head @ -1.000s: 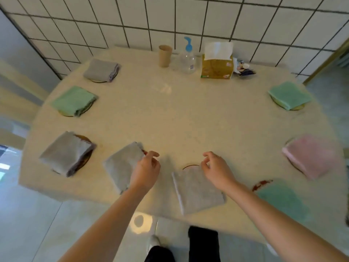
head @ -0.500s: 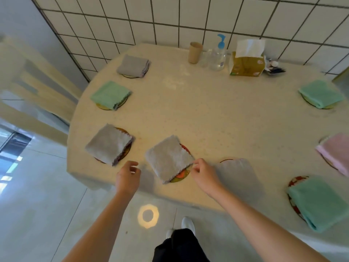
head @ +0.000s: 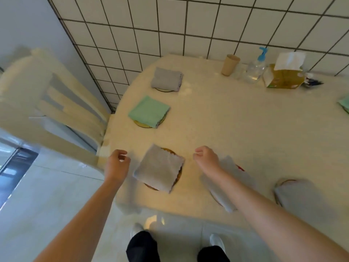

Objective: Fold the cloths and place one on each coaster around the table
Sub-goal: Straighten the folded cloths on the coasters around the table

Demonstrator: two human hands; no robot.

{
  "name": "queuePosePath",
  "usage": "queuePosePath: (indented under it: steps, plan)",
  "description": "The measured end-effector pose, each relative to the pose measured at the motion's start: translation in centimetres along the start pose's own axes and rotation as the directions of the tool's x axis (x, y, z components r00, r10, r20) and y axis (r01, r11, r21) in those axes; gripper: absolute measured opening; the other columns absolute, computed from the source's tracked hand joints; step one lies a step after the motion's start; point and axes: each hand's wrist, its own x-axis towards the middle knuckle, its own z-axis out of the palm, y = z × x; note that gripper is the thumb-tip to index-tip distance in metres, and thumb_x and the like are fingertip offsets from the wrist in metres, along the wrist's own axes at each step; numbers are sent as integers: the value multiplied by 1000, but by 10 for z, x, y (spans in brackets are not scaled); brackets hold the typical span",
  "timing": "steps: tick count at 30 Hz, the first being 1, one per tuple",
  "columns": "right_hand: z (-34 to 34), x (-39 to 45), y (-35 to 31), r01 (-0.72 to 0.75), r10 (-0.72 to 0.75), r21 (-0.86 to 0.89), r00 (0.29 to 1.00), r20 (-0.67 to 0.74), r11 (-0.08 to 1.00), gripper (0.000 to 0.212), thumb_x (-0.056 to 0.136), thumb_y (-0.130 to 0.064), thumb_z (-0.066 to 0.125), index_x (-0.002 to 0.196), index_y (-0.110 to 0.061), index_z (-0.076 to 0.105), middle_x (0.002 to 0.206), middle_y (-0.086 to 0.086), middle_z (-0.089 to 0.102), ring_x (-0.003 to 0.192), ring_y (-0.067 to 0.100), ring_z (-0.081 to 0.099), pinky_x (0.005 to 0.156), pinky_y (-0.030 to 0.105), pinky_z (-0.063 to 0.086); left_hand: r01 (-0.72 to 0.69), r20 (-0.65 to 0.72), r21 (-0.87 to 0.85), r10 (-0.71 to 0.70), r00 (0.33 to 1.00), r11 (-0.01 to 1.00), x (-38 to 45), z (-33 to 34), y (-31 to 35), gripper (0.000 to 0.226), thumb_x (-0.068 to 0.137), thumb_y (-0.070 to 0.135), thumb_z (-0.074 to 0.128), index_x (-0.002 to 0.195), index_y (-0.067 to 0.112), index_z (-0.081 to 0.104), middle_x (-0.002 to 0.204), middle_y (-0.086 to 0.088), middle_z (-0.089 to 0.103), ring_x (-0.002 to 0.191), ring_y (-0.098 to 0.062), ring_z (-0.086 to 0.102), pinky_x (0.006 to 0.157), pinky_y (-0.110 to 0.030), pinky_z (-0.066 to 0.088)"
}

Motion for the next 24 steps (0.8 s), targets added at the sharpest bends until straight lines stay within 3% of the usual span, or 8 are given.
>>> queuePosePath:
  steps: [4,7,9,12,15,18,22,24]
  plan:
    - [51,16,-63,-133,129,211,991,34,968,33,83,-20,58,114,-12,61,110,11,66,99,27,62,88,36,51,-129,108,65,121,987,990,81,-41,9,19,90,15,53,109,17,59,100,-3,61,87,-25,61,57,-26,40]
    - [78,30,-99,-237,228,447,971,73,863,5,85,-14,56,87,-12,60,88,11,67,80,25,64,79,39,55,-206,158,83,191,969,975,135,-54,28,19,90,16,54,108,15,60,99,-4,61,87,-27,62,70,-31,44]
    - [86,38,-123,-325,295,631,943,157,705,4,89,-7,53,85,-7,56,76,11,60,66,21,57,67,34,51,-242,181,99,221,958,965,167,-54,47,18,90,17,54,106,15,60,97,-5,61,87,-27,60,70,-30,43]
    - [96,58,-149,-438,349,839,879,325,322,19,93,-3,50,111,2,52,81,18,53,84,24,57,95,40,48,-259,238,73,236,942,963,209,-45,80,18,90,17,54,108,13,59,97,-7,61,88,-26,58,69,-29,40]
    - [103,74,-167,-505,341,857,827,447,103,38,93,-6,53,128,5,43,106,26,54,109,36,54,90,43,47,-203,262,18,192,946,979,239,-29,106,16,89,20,57,104,17,59,101,-9,65,95,-27,61,77,-33,48]
    - [108,96,-181,-562,341,827,782,522,20,48,92,-12,57,132,7,38,129,29,49,120,39,51,89,43,45,-160,282,-40,164,945,986,270,-7,124,9,86,23,60,95,23,59,105,-8,66,100,-28,62,90,-42,52]
    - [114,116,-184,-615,376,787,719,584,-45,44,92,-14,58,125,10,42,133,28,47,124,38,49,97,45,43,-104,323,-90,128,938,990,301,21,141,12,81,27,63,91,28,58,105,-4,66,97,-27,64,90,-45,53]
    - [117,130,-185,-624,396,778,699,596,-70,42,92,-14,58,124,8,44,119,26,56,119,36,53,93,43,46,-80,347,-117,117,931,990,317,36,155,17,81,26,64,97,24,57,106,-5,65,95,-28,65,88,-45,54]
